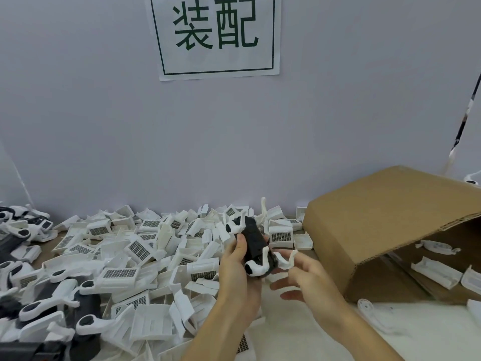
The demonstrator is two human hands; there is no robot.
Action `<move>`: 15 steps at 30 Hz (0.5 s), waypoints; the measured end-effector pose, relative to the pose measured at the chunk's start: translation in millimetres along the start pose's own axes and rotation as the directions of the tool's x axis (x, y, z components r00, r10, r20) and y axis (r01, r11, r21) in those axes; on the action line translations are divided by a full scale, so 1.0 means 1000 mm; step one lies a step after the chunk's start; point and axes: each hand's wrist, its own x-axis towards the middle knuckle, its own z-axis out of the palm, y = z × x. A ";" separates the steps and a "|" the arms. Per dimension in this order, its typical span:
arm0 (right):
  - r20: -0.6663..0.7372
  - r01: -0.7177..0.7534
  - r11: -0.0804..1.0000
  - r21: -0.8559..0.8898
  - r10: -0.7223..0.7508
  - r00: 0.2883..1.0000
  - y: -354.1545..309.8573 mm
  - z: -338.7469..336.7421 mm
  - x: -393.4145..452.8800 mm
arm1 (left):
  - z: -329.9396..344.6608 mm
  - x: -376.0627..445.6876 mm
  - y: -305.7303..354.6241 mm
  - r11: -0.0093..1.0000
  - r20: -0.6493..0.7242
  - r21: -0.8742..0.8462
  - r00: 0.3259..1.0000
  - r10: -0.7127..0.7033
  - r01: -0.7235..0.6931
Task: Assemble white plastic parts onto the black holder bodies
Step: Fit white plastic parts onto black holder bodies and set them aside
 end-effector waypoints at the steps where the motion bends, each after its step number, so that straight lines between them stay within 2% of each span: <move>1: 0.049 0.014 1.000 0.020 -0.015 0.999 0.000 0.000 -0.001 | 0.000 0.000 0.000 1.000 0.001 0.007 1.000 -0.005 0.005; 5: 0.159 -0.004 0.995 0.102 -0.013 0.987 0.001 0.002 -0.004 | -0.002 -0.001 0.000 1.000 -0.015 -0.011 1.000 -0.024 0.024; 11: 0.055 -0.012 1.000 0.028 0.010 0.998 0.002 0.017 -0.006 | -0.003 -0.002 -0.003 0.998 -0.022 0.058 0.999 -0.028 0.029; 15: 0.027 -0.016 0.999 0.038 0.015 1.000 0.003 0.021 -0.004 | -0.002 -0.001 -0.004 0.993 -0.030 0.113 0.999 -0.033 0.037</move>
